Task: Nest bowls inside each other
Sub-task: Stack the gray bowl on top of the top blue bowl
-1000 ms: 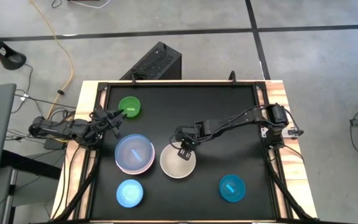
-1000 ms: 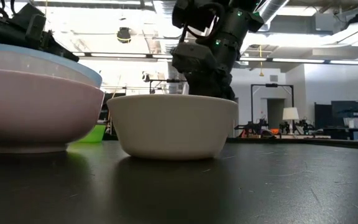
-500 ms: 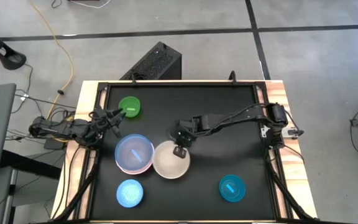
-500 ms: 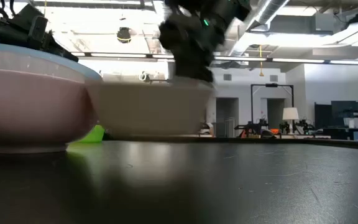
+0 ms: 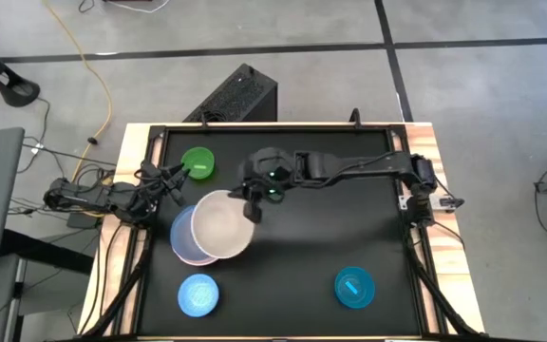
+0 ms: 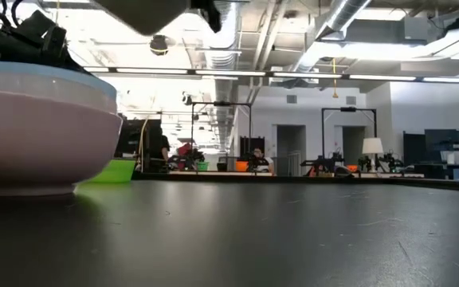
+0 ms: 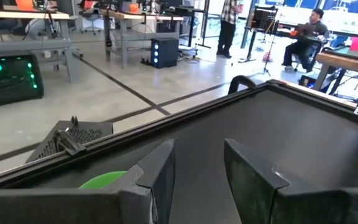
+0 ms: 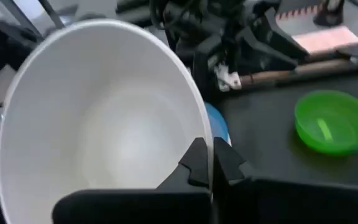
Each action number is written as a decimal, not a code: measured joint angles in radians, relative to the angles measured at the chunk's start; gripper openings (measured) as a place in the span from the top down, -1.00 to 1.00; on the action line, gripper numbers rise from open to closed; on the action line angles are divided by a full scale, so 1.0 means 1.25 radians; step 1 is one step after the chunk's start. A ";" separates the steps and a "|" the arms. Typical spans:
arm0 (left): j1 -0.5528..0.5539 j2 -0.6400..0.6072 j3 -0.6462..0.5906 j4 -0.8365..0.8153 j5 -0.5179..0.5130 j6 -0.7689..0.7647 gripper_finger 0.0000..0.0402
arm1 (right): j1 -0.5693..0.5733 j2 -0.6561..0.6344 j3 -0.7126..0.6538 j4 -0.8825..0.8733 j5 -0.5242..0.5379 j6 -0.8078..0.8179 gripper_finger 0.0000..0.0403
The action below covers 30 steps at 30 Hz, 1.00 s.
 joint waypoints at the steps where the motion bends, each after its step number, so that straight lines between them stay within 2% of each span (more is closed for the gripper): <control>1: 0.000 0.000 0.000 0.000 0.000 0.000 0.38 | -0.003 0.023 0.000 0.042 -0.006 0.001 0.99; 6: 0.000 -0.001 0.000 0.000 0.001 -0.005 0.38 | -0.011 0.113 -0.002 0.207 -0.073 0.032 0.99; 9: 0.000 0.004 0.000 0.000 -0.009 -0.020 0.38 | -0.012 0.154 0.006 0.255 -0.086 0.049 0.99; 15: 0.000 0.023 0.000 -0.005 -0.030 -0.030 0.38 | -0.019 0.204 0.036 0.225 -0.086 0.078 0.99; 23: 0.000 0.033 0.000 -0.014 -0.066 -0.040 0.38 | -0.023 0.219 0.045 0.180 -0.079 0.094 0.98; 30: 0.000 0.033 0.000 -0.017 -0.074 -0.042 0.38 | -0.023 0.219 0.045 0.192 -0.058 0.113 0.72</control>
